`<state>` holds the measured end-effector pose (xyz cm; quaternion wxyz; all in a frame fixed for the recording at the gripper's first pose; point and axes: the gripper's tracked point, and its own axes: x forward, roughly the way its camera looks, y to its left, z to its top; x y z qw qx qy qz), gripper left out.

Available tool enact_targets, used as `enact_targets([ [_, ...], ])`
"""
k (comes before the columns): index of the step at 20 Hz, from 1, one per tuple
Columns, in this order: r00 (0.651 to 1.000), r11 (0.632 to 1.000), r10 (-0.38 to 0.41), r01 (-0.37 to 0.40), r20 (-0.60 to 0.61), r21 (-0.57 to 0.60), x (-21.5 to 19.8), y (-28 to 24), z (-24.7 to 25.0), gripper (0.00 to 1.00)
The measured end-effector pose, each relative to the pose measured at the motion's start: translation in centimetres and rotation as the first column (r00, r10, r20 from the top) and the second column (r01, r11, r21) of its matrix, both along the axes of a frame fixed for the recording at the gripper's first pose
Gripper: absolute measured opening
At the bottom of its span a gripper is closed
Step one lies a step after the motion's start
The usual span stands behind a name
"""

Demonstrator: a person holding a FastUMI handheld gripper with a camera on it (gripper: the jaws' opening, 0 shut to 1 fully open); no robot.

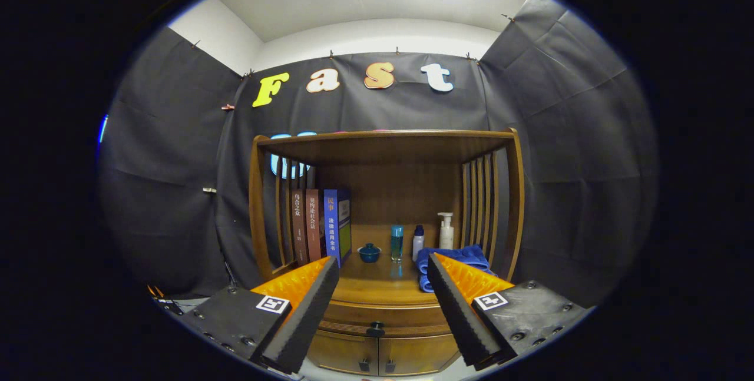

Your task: Pull open the drawer, take out the items inside it, and place them on the countertop above the cabinet.

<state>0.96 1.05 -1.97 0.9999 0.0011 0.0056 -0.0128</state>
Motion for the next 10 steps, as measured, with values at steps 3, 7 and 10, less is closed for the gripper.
enact_targets([
  [3, 1.0, 1.0, -0.005, 0.005, -0.031, 0.007, 0.3, 0.4, -1.9, 0.98],
  [7, 0.993, 1.0, 0.001, 0.002, -0.117, 0.017, 1.3, 1.2, -6.5, 0.98],
  [10, 0.983, 1.0, -0.012, 0.017, -0.184, 0.025, 2.8, 1.1, -10.4, 0.98],
])
